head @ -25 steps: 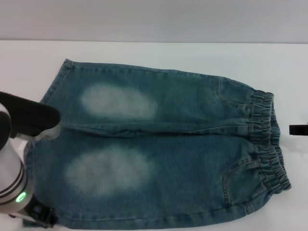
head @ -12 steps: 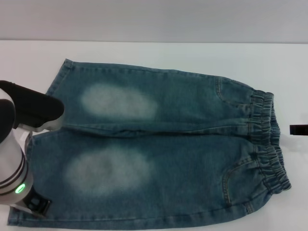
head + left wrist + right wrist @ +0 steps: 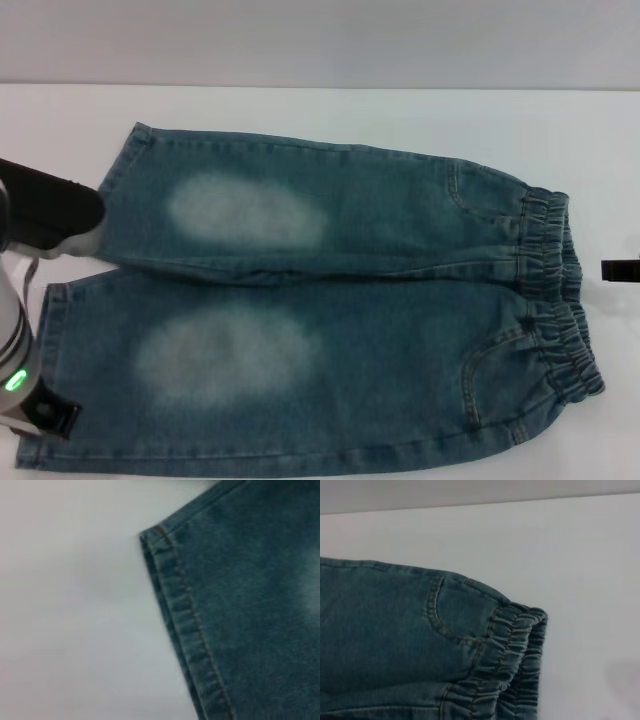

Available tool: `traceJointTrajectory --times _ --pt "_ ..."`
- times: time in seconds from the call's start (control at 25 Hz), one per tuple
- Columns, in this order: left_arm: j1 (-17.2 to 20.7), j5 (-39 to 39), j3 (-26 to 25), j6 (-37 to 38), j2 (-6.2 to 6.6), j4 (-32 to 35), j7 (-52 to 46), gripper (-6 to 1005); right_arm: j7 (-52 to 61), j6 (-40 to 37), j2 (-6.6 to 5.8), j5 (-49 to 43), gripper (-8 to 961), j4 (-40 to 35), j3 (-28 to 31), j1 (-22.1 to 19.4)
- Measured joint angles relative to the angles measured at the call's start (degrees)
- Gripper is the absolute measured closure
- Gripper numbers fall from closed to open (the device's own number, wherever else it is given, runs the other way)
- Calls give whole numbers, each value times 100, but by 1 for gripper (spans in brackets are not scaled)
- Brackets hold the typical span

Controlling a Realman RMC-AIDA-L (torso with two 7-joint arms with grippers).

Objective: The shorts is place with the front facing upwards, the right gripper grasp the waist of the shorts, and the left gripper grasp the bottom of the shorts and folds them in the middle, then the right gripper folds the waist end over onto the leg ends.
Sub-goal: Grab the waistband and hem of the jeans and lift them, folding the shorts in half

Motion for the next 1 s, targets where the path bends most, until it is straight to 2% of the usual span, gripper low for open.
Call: traceJointTrajectory --times 0.32,0.52,0.72,1.0 --pt "34 210 279 -134 -31 170 -58 1001 -15 9 3 0 376 -9 6 3" --pt "48 127 304 -153 -40 167 -104 867 -22 10 3 0 376 5 9 22" --pt "27 15 352 -134 -49 151 -151 649 -24 10 3 0 376 11 0 52" --pt "5 -246 369 -107 -47 100 -191 442 -25 12 3 0 376 8 -15 55"
